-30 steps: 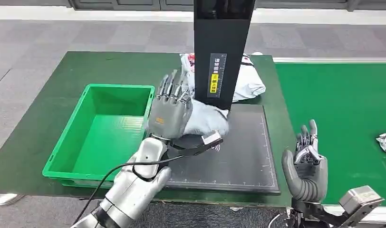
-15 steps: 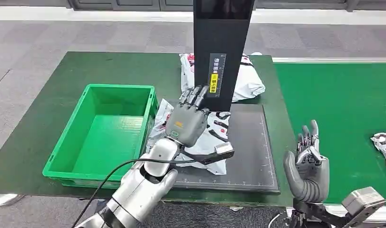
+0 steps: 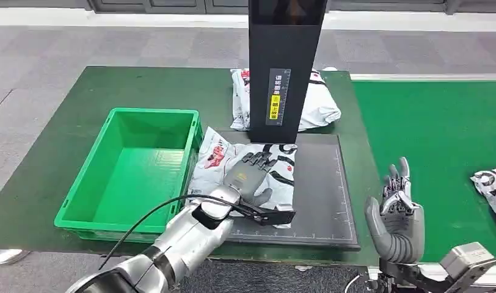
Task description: Moved the parcel from conveyor to table for the left to box.
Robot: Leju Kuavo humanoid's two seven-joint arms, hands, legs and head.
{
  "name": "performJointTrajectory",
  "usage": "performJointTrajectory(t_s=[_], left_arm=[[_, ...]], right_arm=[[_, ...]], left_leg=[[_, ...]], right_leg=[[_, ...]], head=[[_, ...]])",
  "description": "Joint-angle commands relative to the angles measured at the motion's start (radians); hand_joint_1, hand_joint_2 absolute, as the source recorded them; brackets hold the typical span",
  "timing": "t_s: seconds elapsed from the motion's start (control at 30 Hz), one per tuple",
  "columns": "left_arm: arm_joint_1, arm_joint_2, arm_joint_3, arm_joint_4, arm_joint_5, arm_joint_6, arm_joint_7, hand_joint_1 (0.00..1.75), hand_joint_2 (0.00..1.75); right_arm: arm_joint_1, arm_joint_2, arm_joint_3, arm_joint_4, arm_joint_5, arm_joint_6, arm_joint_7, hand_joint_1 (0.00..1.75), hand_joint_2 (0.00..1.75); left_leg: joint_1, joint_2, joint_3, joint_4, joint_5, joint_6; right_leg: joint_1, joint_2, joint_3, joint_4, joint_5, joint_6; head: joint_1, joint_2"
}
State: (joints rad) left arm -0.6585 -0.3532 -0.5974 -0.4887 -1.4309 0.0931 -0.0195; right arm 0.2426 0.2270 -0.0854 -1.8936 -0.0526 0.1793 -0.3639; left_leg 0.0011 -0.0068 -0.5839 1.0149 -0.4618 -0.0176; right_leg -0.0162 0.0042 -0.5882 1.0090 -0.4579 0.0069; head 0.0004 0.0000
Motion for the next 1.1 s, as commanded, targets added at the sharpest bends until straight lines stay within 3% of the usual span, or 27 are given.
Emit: performJointTrajectory(t_s=[0.03,0.33,0.37,0.43,0.47,0.5,0.93,1.1], left_arm=[[-0.061,0.005,-0.031,0.135,-0.001,-0.013,0.004,0.00,0.00],[-0.064,0.029,-0.004,0.144,-0.050,-0.022,0.071,0.00,0.00],[-0.066,0.030,-0.003,0.153,-0.056,-0.043,0.079,0.00,1.75],[-0.064,0.035,0.011,0.154,-0.053,-0.059,0.085,0.00,1.75],[-0.063,0.037,0.013,0.156,-0.053,-0.062,0.086,1.64,1.75],[-0.063,0.038,0.016,0.157,-0.053,-0.066,0.084,1.75,1.75],[-0.058,0.053,0.026,0.121,-0.083,0.006,0.085,1.75,1.75],[-0.048,0.056,0.052,0.087,-0.093,0.097,0.113,1.75,1.75]], right_arm=[[-0.015,0.015,-0.055,0.026,0.001,0.000,0.007,0.00,1.75],[-0.026,0.014,-0.048,0.042,0.009,0.016,0.016,0.00,1.75],[-0.025,0.015,-0.048,0.044,0.011,0.015,0.016,0.00,1.75],[-0.025,0.016,-0.046,0.046,0.015,0.014,0.014,0.00,1.75],[-0.026,0.016,-0.046,0.046,0.015,0.014,0.014,0.00,1.75],[-0.026,0.017,-0.046,0.047,0.016,0.014,0.014,0.00,1.75],[-0.039,0.003,-0.037,0.057,0.006,0.006,0.017,0.00,1.75],[-0.035,0.005,-0.036,0.048,0.003,-0.008,0.018,0.00,1.75]], left_leg=[[0.001,0.000,0.002,-0.001,0.000,0.000],[0.001,0.003,0.003,-0.003,0.001,0.000],[0.001,0.003,0.002,-0.002,0.000,0.000],[0.001,0.002,0.002,-0.001,0.000,0.000],[0.001,0.003,0.003,-0.002,0.001,0.000],[0.001,0.002,0.002,-0.001,0.000,0.000],[0.001,0.003,0.004,-0.002,0.000,0.000],[0.001,0.003,0.004,-0.001,0.000,0.000]], right_leg=[[0.001,0.000,0.002,-0.002,0.001,-0.001],[0.001,0.002,0.003,-0.004,0.002,-0.001],[0.001,0.002,0.002,-0.002,0.001,-0.001],[0.001,0.001,0.002,-0.002,0.001,-0.001],[0.001,0.002,0.003,-0.003,0.002,-0.001],[0.001,0.001,0.002,-0.002,0.001,-0.001],[0.001,0.002,0.004,-0.002,0.002,-0.001],[0.001,0.002,0.004,-0.001,0.001,-0.001]], head=[[0.000,0.000],[0.000,0.000],[0.000,0.000],[0.000,0.000],[0.000,0.000],[0.000,0.000],[0.000,0.000],[0.000,0.000]])
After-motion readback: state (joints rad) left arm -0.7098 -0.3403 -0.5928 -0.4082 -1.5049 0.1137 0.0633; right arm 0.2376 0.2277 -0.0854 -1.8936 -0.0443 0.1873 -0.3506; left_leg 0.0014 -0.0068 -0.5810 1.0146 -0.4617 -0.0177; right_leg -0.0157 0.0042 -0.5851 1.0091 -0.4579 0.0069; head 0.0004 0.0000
